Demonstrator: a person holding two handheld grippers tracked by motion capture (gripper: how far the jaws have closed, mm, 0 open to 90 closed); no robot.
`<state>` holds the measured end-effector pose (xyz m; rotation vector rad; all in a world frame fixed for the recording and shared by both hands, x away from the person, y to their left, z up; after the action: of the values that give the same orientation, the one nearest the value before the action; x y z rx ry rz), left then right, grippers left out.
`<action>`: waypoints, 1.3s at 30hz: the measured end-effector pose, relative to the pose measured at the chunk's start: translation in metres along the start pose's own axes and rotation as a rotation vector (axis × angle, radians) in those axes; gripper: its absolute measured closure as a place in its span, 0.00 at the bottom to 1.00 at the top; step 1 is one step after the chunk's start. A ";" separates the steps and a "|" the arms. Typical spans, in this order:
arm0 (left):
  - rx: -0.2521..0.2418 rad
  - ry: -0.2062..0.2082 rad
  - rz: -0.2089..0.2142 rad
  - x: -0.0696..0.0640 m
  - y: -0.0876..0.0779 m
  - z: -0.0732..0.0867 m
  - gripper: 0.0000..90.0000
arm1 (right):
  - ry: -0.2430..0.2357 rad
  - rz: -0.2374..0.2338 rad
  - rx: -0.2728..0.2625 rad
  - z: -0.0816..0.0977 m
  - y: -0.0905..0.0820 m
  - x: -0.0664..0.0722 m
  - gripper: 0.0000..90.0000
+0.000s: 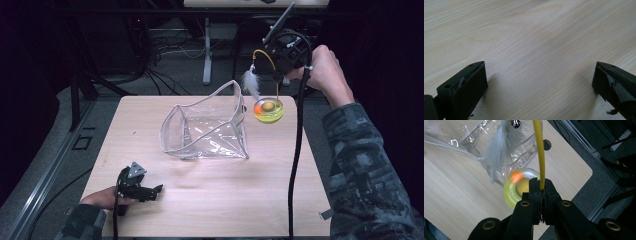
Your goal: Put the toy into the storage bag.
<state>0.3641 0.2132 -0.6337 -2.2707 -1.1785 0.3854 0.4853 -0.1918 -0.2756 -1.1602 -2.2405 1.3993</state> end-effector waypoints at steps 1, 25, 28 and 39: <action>0.000 0.000 0.000 0.000 0.000 0.000 0.00 | -0.002 0.001 -0.001 -0.001 -0.001 0.000 0.98; 0.000 -0.001 0.000 0.000 0.000 0.000 0.00 | -0.020 0.026 -0.036 -0.031 -0.022 -0.004 0.98; 0.000 0.000 0.000 0.000 0.000 0.000 0.00 | -0.026 0.029 -0.040 -0.036 -0.024 -0.002 0.98; 0.001 0.001 0.001 0.000 0.000 0.000 0.00 | -0.062 0.029 -0.058 -0.052 -0.025 0.008 0.98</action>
<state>0.3641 0.2133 -0.6337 -2.2707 -1.1766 0.3844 0.4974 -0.1581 -0.2298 -1.1878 -2.3304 1.4081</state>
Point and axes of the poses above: each handheld gripper's, and its own axes: y roughly forward along the jaws, z roughly out of its underside, x roughly to its left, the point moved 6 cm from there along y, roughly forward along the jaws, and after that the axes turned 9 degrees about -x, right-handed, at the moved point
